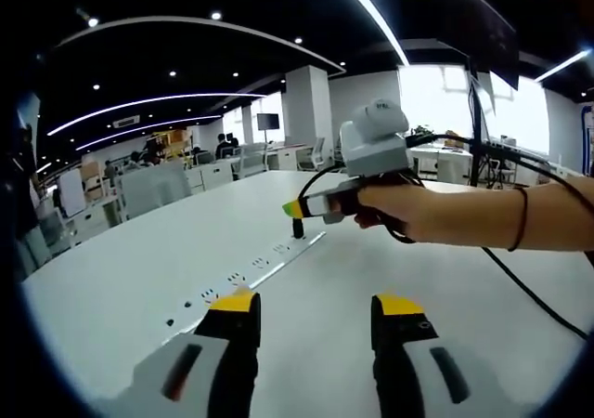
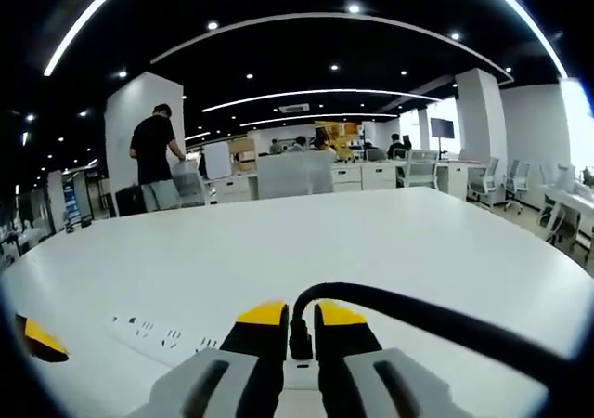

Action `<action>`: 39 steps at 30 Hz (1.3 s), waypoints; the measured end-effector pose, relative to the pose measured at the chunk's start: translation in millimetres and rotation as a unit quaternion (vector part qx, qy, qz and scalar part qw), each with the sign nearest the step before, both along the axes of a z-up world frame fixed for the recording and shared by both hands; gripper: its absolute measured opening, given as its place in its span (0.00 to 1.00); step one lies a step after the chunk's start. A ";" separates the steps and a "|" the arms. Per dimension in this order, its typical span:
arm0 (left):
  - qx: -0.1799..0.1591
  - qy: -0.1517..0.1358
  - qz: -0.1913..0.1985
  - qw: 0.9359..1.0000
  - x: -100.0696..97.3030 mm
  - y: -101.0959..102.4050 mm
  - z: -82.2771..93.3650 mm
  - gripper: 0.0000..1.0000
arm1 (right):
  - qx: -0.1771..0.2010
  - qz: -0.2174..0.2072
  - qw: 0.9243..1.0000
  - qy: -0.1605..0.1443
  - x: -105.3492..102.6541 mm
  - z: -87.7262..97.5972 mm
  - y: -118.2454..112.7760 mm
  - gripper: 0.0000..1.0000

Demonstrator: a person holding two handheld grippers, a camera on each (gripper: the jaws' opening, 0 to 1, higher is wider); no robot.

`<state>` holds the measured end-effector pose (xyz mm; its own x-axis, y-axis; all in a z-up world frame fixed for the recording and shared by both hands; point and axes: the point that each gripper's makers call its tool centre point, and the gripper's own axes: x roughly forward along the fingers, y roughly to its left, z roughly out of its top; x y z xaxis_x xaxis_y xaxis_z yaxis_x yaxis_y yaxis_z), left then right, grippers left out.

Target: Find the data cable on the table. Grasp the USB connector end of the cable and insert it into the USB port on the table

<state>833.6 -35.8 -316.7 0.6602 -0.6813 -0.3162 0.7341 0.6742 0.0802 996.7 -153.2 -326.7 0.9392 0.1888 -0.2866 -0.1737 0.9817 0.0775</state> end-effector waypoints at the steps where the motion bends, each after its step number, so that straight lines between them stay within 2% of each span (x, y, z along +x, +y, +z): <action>1: 0.001 0.000 0.000 1.000 0.0 0.3 -0.1 0.48 | 0.003 0.001 1.000 0.000 0.3 0.2 -0.1 0.19; 5: 0.003 0.000 0.002 1.000 0.4 1.5 -1.1 0.48 | 0.003 0.003 1.000 -0.003 -0.9 0.9 0.5 0.25; 17: 0.000 0.004 0.006 1.000 0.7 2.4 -1.7 0.48 | 0.006 0.013 1.000 -0.012 -5.8 4.2 3.5 0.33; 21: -0.002 0.004 0.009 1.000 1.6 3.3 -1.7 0.49 | 0.011 0.015 1.000 -0.016 -7.5 6.9 3.1 0.38; 28: -0.012 0.007 0.028 1.000 6.5 8.0 -1.0 0.52 | 0.014 0.025 0.999 -0.026 -16.5 13.4 3.4 0.44; 35: -0.033 -0.001 0.052 0.998 14.8 23.9 7.9 0.53 | 0.023 0.030 0.999 -0.032 -32.5 18.3 5.6 0.46; 39: -0.043 -0.019 0.070 0.996 20.1 33.6 18.4 0.53 | 0.026 0.038 0.998 -0.040 -43.8 22.5 13.9 0.46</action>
